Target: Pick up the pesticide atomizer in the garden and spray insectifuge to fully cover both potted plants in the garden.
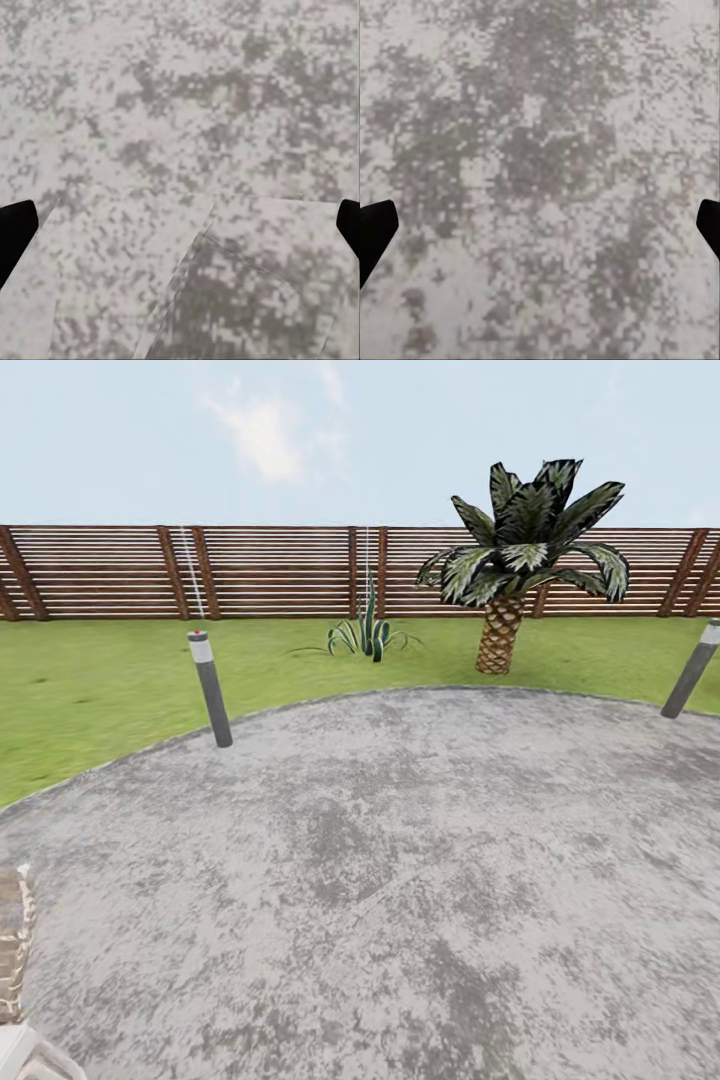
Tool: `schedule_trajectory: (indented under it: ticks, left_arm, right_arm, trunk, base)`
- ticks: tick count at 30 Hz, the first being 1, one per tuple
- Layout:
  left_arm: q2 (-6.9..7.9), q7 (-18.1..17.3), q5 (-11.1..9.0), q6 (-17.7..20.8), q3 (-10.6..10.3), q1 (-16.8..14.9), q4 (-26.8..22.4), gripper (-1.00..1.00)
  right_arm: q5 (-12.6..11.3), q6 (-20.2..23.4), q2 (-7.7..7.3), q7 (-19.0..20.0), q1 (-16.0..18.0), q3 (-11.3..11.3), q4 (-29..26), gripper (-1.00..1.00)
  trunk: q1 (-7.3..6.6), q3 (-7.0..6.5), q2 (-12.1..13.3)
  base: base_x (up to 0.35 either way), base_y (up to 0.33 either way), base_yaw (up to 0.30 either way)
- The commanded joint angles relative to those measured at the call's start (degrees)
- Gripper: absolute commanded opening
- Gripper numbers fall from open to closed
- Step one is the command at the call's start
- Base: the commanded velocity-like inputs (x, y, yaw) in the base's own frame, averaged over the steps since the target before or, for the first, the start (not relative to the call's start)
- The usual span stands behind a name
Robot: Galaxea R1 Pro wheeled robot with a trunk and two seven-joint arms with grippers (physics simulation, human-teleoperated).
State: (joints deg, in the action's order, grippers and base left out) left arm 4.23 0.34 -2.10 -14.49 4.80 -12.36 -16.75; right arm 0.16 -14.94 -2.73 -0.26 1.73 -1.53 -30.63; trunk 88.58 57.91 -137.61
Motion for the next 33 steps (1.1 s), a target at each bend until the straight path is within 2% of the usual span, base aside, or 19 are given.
schedule_trajectory:
  ticks: [1,23,33]
  left_arm:
    - [-0.01,0.01,-0.24,-0.18,0.03,-0.03,0.05,1.00]
    - [-0.01,0.01,-0.28,-0.18,0.03,0.02,0.05,1.00]
    - [-0.01,0.01,-0.28,-0.18,0.03,0.06,0.05,1.00]
  right_arm:
    - [0.02,-0.18,0.01,-0.03,0.02,-0.05,0.04,1.00]
    - [-0.08,-0.19,0.01,-0.08,0.02,-0.14,-0.13,1.00]
    - [-0.07,-0.18,0.01,-0.06,0.02,-0.14,-0.07,1.00]
  trunk:
    - [0.02,0.05,-0.02]
    - [0.02,0.05,-0.02]
    - [0.02,0.05,-0.02]
  base:
    - [0.336,0.000,0.000]
    - [0.336,0.000,0.004]
    - [0.336,0.000,0.198]
